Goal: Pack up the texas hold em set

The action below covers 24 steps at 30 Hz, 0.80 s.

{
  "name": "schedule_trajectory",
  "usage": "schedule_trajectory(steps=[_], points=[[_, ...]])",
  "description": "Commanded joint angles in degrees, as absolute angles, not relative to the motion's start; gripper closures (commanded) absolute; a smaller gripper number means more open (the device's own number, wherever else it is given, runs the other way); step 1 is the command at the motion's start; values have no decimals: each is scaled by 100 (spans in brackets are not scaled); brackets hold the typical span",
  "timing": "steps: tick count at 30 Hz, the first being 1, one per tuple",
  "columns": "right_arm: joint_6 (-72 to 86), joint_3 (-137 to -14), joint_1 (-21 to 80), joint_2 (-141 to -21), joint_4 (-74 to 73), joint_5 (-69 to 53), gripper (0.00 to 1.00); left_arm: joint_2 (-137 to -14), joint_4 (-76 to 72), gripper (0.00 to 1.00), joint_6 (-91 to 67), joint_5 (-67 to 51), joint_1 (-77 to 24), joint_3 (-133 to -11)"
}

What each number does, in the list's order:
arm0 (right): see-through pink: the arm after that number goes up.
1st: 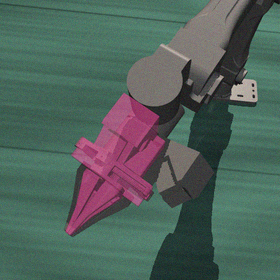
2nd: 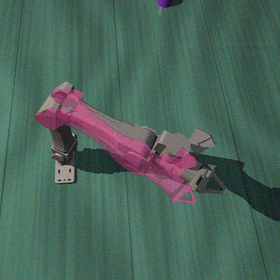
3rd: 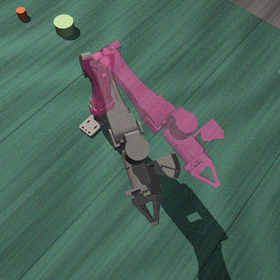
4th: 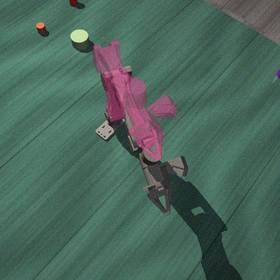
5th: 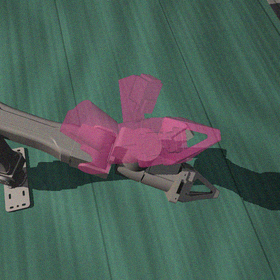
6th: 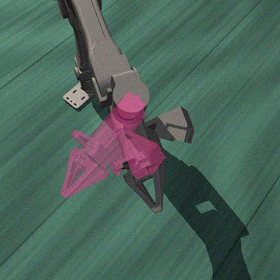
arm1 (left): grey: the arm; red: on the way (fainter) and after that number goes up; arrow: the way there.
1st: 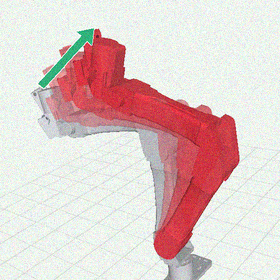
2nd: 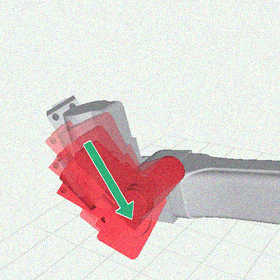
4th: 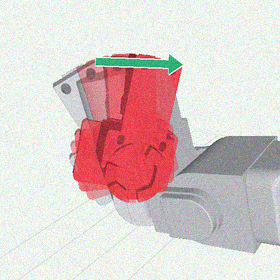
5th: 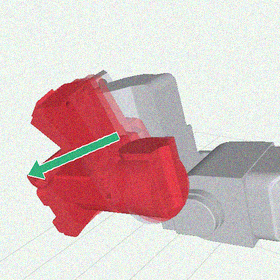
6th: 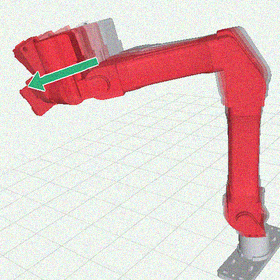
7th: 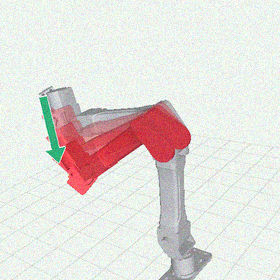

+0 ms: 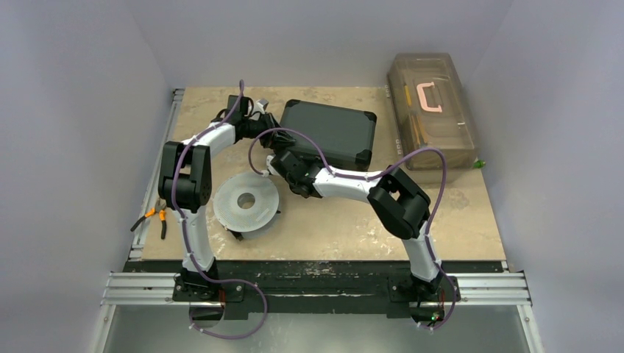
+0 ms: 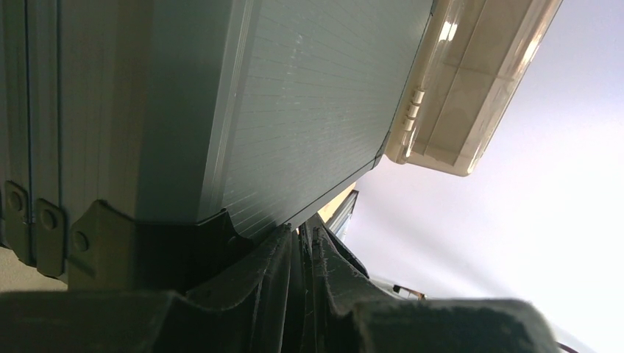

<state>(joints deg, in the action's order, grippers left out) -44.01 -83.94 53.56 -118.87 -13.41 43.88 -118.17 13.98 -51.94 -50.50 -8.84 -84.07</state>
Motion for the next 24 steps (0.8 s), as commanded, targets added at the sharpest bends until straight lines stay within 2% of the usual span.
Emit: schedule_trajectory(steps=[1, 4, 8, 15, 24], points=[[-4830, -8784, 4848, -11177, -122, 5164, 73, -12036, 1907, 82, -4962, -4324, -826, -8149], [-4846, -8993, 4819, -11176, -398, 5049, 69, -12039, 1907, 83, -4957, -4311, -826, -8147], [-4852, -9128, 4800, -11215, -490, 5126, 70, -12040, 1907, 82, -4975, -4304, -825, -8139], [-4773, -8802, 4799, -11182, -186, 5360, 99, -12029, 1898, 83, -4983, -4307, -817, -8134], [-4558, -8667, 4790, -11184, -82, 5630, 95, -12032, 1908, 84, -4986, -4246, -817, -8112]])
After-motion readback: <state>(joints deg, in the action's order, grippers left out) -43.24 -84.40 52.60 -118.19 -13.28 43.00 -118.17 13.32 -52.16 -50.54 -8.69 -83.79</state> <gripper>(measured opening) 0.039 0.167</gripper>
